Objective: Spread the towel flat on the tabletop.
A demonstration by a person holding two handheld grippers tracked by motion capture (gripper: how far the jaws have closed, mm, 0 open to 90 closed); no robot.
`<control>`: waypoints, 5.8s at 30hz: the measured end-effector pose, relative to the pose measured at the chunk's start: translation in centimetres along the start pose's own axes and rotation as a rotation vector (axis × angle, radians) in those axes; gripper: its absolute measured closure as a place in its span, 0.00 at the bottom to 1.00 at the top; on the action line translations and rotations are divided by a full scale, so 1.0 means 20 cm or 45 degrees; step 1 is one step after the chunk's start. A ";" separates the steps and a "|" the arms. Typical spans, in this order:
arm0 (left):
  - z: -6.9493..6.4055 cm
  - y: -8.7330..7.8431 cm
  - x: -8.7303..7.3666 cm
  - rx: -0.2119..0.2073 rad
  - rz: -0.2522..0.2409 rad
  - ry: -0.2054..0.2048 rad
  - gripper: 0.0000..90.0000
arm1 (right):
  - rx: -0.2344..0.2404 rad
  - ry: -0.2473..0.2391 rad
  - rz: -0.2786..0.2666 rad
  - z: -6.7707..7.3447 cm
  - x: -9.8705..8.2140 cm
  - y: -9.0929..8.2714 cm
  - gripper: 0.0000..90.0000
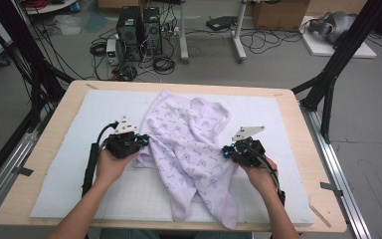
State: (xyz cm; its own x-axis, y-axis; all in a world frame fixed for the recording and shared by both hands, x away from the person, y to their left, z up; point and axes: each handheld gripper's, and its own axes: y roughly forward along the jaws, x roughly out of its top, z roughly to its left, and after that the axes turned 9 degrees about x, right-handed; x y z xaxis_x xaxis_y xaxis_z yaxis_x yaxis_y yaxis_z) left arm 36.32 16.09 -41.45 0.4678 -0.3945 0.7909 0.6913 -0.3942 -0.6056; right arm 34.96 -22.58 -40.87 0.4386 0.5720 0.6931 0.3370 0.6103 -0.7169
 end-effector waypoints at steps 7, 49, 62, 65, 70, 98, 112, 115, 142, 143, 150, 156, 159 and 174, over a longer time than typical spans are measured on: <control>0.03 -0.11 -0.01 -0.026 -0.051 -0.030 0.65 | 0.045 0.017 -0.074 0.01 -0.03 -0.07 0.73; -0.40 -0.33 -0.20 -0.260 -0.133 0.107 0.97 | 0.323 -0.190 -0.075 0.44 -0.14 -0.12 0.90; -0.21 -0.41 -0.24 -0.152 -0.126 0.062 0.95 | 0.318 -0.120 -0.047 0.40 -0.10 -0.10 0.76; -0.21 -0.41 -0.25 -0.215 -0.123 0.073 0.81 | 0.328 -0.125 -0.087 0.41 -0.12 -0.10 0.69; -0.25 -0.40 -0.26 -0.279 -0.109 0.139 0.70 | 0.385 -0.194 -0.133 0.47 -0.12 -0.15 0.58; -0.15 -0.47 -0.23 -0.064 -0.086 0.214 0.96 | 0.277 -0.105 -0.213 0.41 -0.02 -0.16 0.92; -0.04 -0.18 -0.19 0.016 0.029 0.123 0.91 | 0.122 0.099 -0.020 0.11 -0.08 0.02 0.82; -0.02 -0.23 -0.19 0.013 -0.002 0.093 0.82 | 0.115 0.087 -0.052 0.10 -0.09 -0.02 0.80; -0.17 -0.24 -0.35 -0.208 0.062 0.171 0.74 | 0.271 -0.143 0.028 0.32 -0.23 0.03 0.80; -0.17 -0.24 -0.35 -0.211 0.062 0.173 0.76 | 0.282 -0.142 0.024 0.32 -0.23 0.03 0.86; -0.17 -0.25 -0.34 -0.257 0.072 0.195 0.96 | 0.329 -0.135 0.020 0.32 -0.23 0.02 0.98; -0.17 -0.33 -0.33 -0.266 0.029 0.198 0.97 | 0.343 -0.151 -0.027 0.36 -0.21 -0.04 0.98; -0.18 -0.41 -0.33 -0.266 -0.004 0.203 0.97 | 0.352 -0.170 -0.071 0.41 -0.19 -0.09 0.98; -0.27 -0.79 -0.44 -0.286 -0.083 0.244 0.82 | 0.455 -0.228 -0.176 0.67 -0.24 -0.37 0.81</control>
State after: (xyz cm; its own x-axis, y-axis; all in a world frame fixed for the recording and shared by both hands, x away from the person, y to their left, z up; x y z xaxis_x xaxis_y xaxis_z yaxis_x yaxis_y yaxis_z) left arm 18.26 21.42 -39.29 0.2996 -0.5035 0.8104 0.5670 -0.5892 -0.5756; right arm 19.23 -22.44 -37.87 0.2469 0.5384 0.8057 0.0587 0.8216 -0.5670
